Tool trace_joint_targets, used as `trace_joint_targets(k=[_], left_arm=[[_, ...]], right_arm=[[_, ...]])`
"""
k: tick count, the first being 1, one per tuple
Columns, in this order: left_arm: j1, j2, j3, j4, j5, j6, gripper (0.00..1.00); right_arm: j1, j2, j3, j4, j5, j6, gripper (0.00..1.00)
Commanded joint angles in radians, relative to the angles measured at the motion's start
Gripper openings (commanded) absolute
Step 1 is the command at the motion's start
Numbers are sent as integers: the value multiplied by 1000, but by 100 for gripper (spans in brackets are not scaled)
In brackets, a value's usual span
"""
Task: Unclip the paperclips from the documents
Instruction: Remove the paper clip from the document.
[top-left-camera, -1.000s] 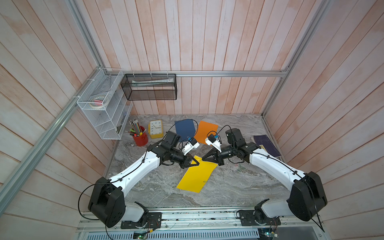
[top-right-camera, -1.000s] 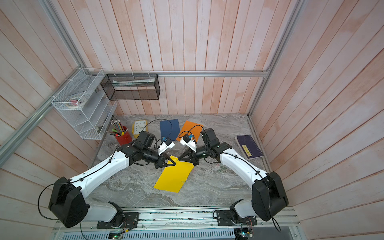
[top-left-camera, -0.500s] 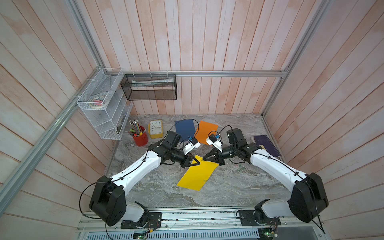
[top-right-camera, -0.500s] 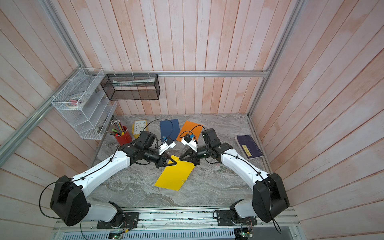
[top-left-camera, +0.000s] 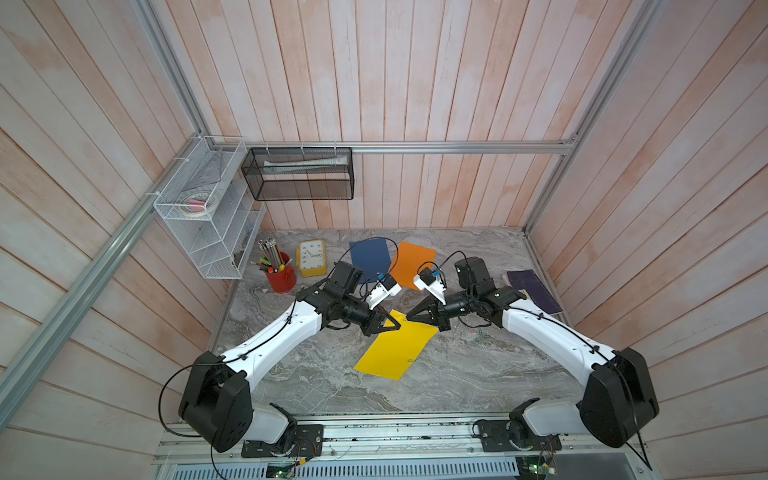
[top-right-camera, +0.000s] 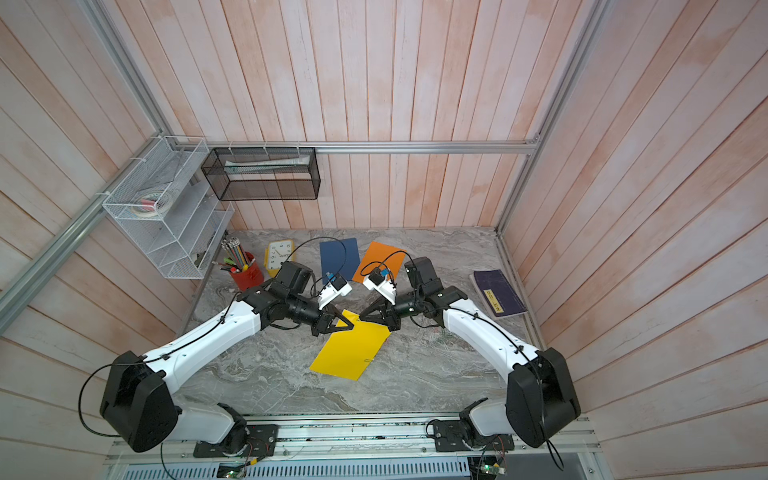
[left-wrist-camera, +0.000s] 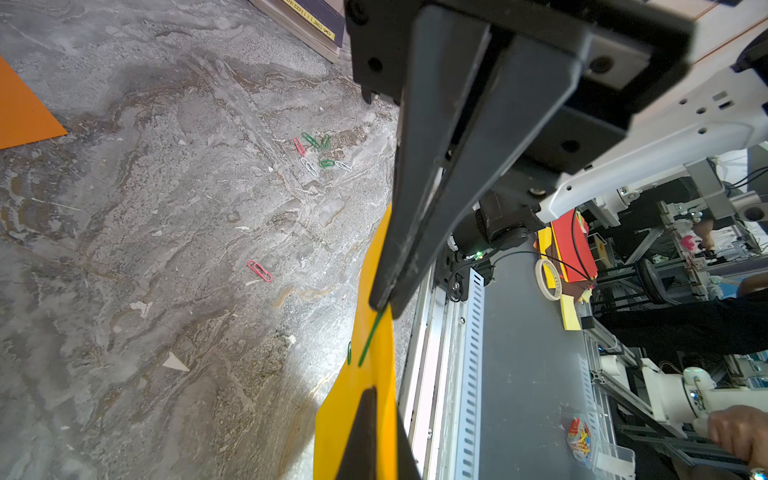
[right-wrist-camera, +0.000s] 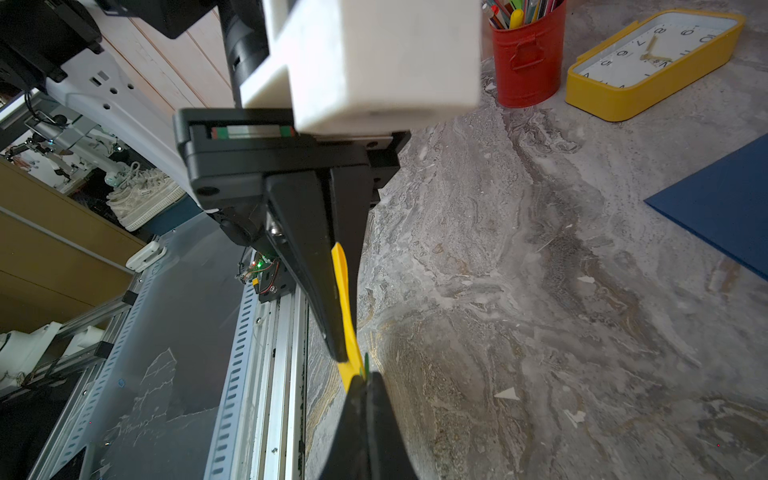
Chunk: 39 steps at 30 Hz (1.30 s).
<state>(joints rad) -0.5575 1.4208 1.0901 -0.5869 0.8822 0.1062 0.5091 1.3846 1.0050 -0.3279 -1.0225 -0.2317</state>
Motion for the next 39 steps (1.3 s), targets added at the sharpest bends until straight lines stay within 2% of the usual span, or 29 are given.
trace_joint_targets(k=[1,18,23,31,39], left_arm=[[6,8,17,-61,0,20,0],[6,8,19,-63,3,23,0],[6,9,20,-63,1,23,0],[5,17,23,-29,-5,1,0],[1,43,32,42,-7,-37,0]], right_arm=[[-37,-24,-14,5,39,8,6],[-40,-30,-23,10,38,12,8],[-58,-43,-36,35,38,33,5],[-151,-107,-148,182,96,192,5],[-290,-170,-309,296,249,396,6]])
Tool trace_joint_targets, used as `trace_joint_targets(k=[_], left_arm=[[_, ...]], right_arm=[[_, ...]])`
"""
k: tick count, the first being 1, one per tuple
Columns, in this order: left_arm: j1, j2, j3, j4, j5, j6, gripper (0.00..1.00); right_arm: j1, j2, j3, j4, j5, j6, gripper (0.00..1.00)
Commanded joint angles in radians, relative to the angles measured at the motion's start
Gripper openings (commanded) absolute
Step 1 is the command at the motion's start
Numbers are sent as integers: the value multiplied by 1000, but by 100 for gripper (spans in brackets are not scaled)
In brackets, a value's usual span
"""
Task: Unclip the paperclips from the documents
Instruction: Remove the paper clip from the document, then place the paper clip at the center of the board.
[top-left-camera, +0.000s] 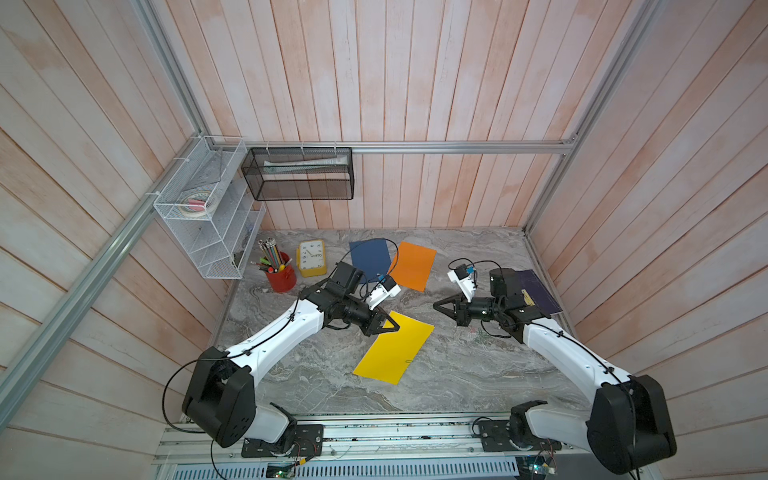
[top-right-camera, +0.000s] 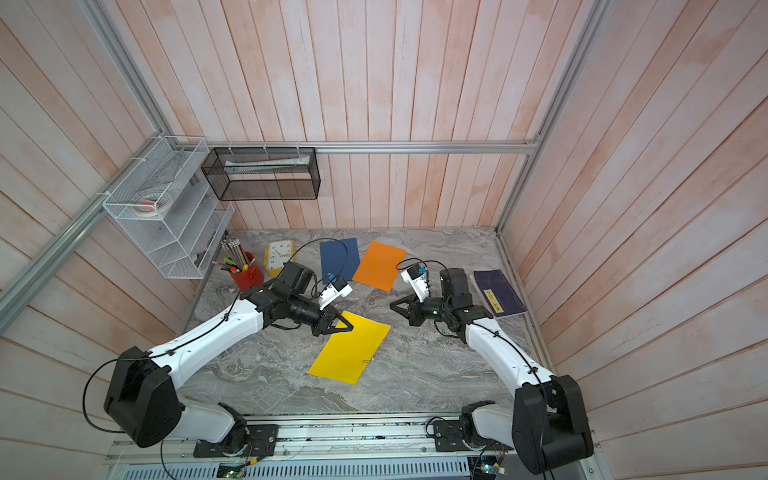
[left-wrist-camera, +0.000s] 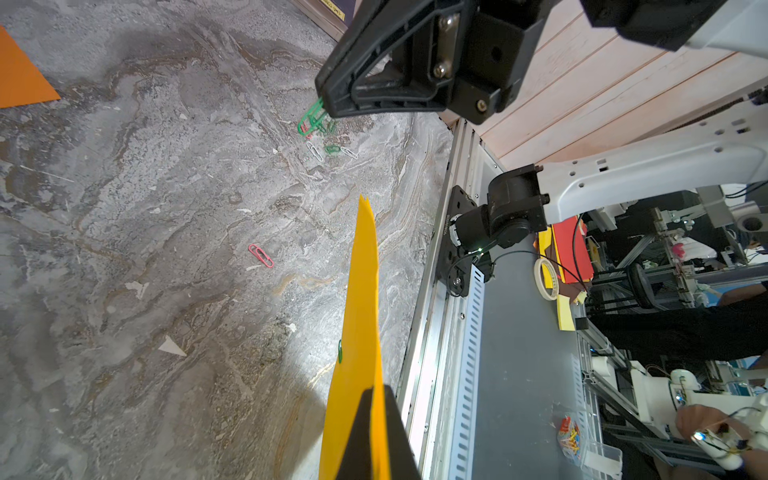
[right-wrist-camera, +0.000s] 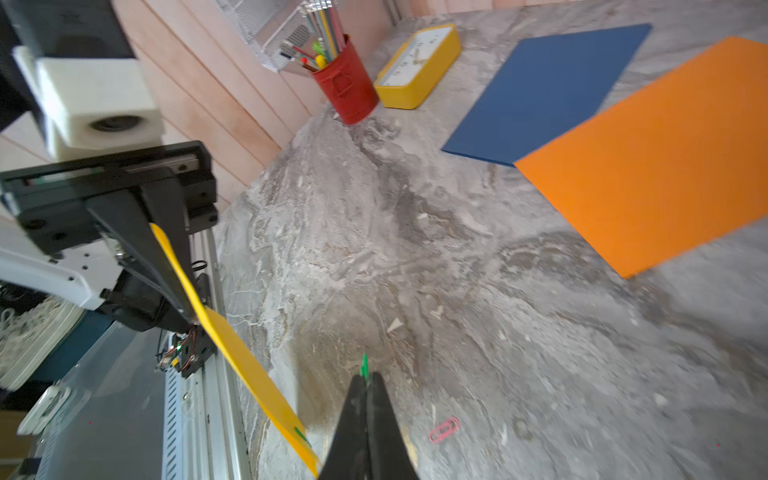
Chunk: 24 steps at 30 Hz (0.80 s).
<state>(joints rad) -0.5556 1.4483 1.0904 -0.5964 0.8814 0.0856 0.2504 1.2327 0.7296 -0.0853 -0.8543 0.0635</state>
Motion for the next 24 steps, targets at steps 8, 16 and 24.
trace_joint_targets(k=[8,16,24], left_arm=[[-1,31,37,86,-25,-37,0],[-1,31,32,95,-34,-43,0],[-1,26,31,105,-44,-48,0]], right_arm=[[-181,8,-142,-6,256,199,6],[-252,90,-195,-41,341,229,6],[-254,148,-187,-81,401,232,7]])
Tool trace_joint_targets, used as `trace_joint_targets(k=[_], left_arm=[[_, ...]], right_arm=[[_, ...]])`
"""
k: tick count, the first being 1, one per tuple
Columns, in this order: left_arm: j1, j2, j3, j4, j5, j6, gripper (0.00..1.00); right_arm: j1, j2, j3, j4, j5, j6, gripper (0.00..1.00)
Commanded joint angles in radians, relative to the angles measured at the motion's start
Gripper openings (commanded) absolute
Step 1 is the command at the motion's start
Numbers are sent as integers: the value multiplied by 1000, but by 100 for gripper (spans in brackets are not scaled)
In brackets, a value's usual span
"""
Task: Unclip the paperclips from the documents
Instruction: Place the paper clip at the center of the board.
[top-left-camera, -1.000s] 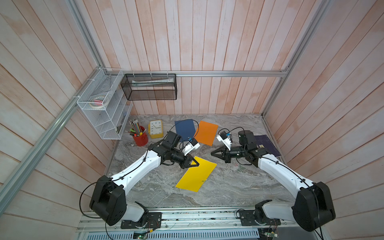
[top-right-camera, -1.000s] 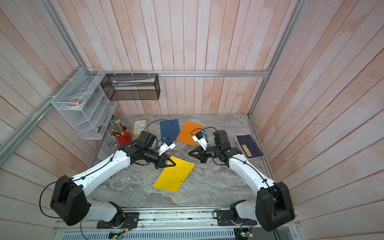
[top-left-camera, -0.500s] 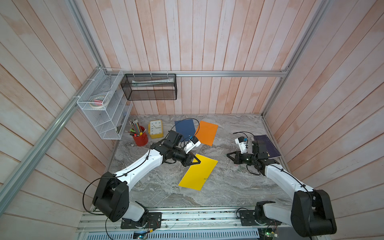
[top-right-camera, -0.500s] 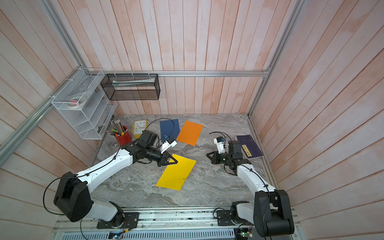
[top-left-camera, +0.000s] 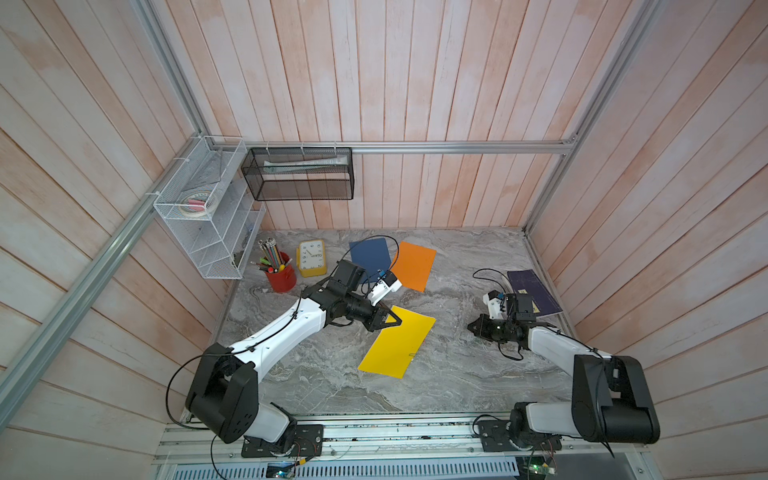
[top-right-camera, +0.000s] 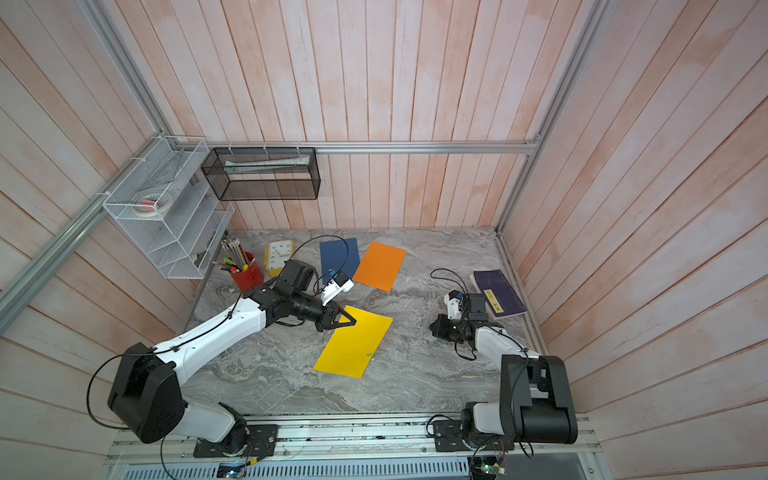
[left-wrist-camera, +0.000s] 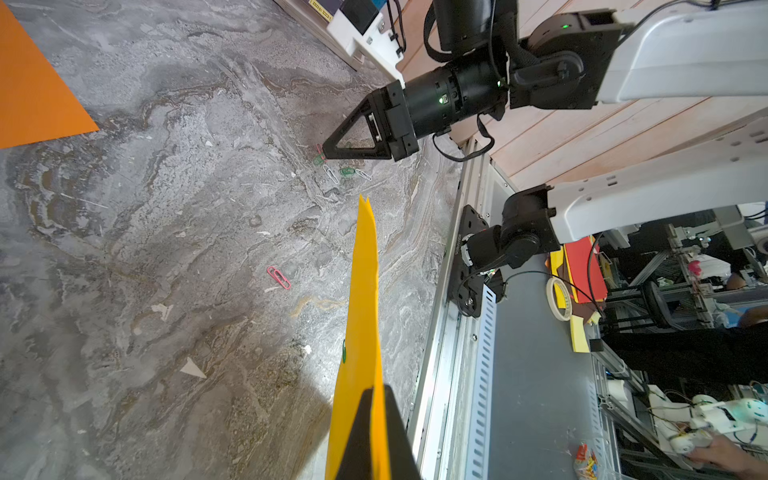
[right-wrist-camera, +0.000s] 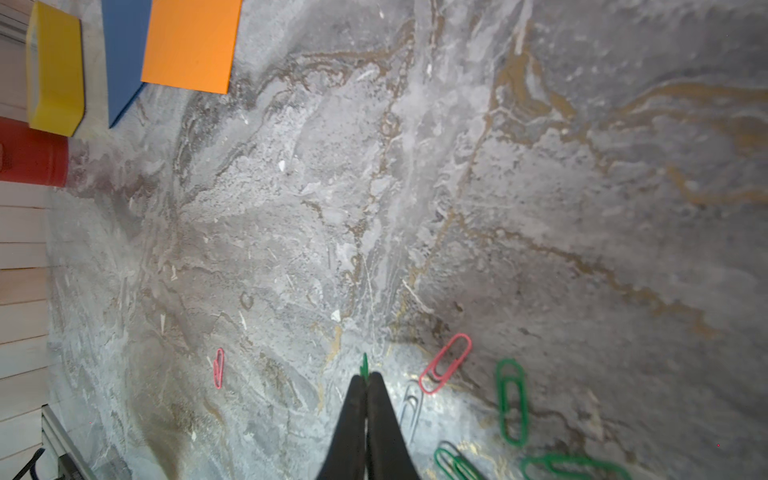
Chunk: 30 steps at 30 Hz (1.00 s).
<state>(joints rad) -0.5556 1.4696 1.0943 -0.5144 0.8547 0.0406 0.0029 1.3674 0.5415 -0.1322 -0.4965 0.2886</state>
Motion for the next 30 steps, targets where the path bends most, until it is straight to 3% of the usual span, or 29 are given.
trace_joint_targets(k=[1,9,17,20,25,30], left_arm=[[0,4,26,24,-16,-4,0],[-1,3,23,28,-19,-7,0],[-1,-4,21,30,-23,-7,0],[-1,-8,18,38,-26,-8,0],[6,-24,-3,76,-30,-16,0],[30,-64,-50,182,-7,-56,0]], right_arm=[[-5,15,1,-35,46,7,7],[-6,18,11,-67,82,4,25],[-5,-28,35,-97,97,-5,31],[-3,-63,45,-94,57,-17,33],[19,-168,17,7,-115,-27,38],[124,-291,-30,154,-203,-12,49]])
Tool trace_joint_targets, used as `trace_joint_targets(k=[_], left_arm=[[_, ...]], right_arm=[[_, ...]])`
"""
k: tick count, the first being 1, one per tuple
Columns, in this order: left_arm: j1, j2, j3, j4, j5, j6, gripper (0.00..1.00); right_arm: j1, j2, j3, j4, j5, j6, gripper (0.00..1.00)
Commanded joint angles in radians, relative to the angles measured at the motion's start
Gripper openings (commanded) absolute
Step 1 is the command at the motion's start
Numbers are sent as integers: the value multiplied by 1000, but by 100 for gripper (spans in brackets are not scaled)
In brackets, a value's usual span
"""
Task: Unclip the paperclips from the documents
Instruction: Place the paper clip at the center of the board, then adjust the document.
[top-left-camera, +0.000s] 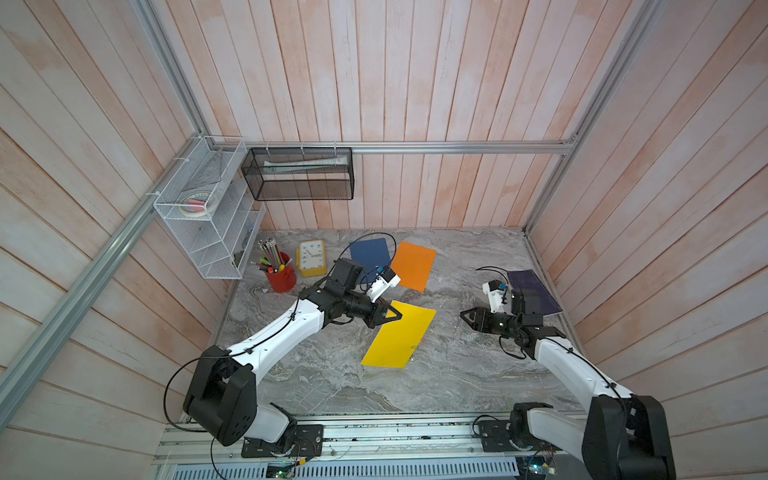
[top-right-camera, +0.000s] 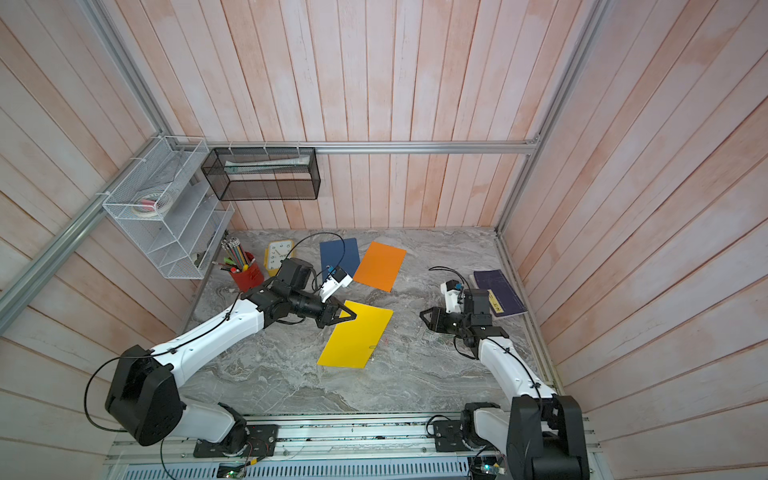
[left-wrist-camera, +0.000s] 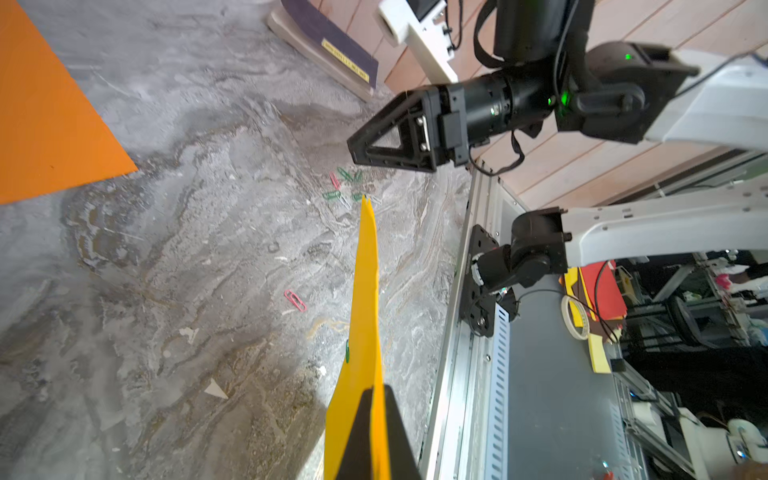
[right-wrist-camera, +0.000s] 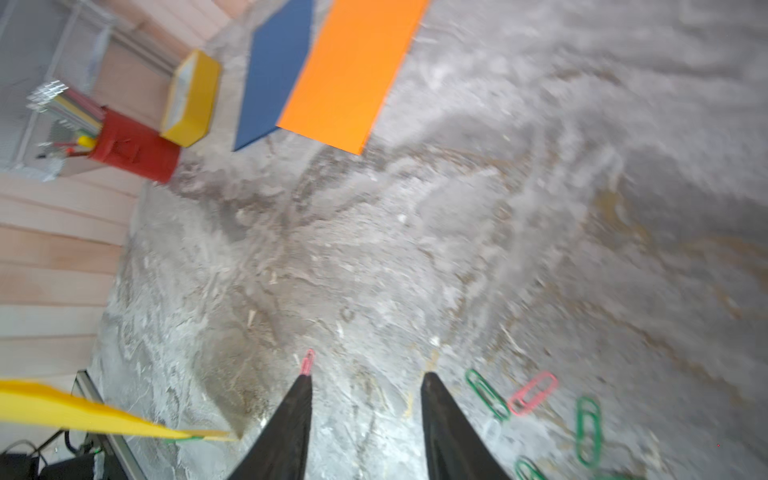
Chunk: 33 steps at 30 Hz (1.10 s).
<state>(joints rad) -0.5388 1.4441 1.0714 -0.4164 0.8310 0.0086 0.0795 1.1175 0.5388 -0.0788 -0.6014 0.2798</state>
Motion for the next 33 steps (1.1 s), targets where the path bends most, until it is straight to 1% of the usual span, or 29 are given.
trace_joint_targets(k=[1,5,9,14,18,24,30,33], left_arm=[[17,-44,-29,94,22,-29,0],[33,-52,-31,123,42,-40,0],[40,-56,-30,137,69,-47,0],[46,-62,-23,134,108,-48,0],[45,-66,-11,122,148,-45,0],[45,-74,4,103,204,-42,0],[46,-81,5,96,236,-47,0],[45,-81,4,97,247,-48,0]], right_arm=[[77,-60,-36,128,-116,0,52],[169,-87,-64,212,-163,4,59],[224,-100,-92,302,-223,20,62],[273,-98,-117,406,-260,25,66],[297,-72,-119,463,-274,15,67],[301,-22,-120,547,-288,5,68],[301,16,-117,647,-343,15,69],[302,29,-120,710,-393,41,69]])
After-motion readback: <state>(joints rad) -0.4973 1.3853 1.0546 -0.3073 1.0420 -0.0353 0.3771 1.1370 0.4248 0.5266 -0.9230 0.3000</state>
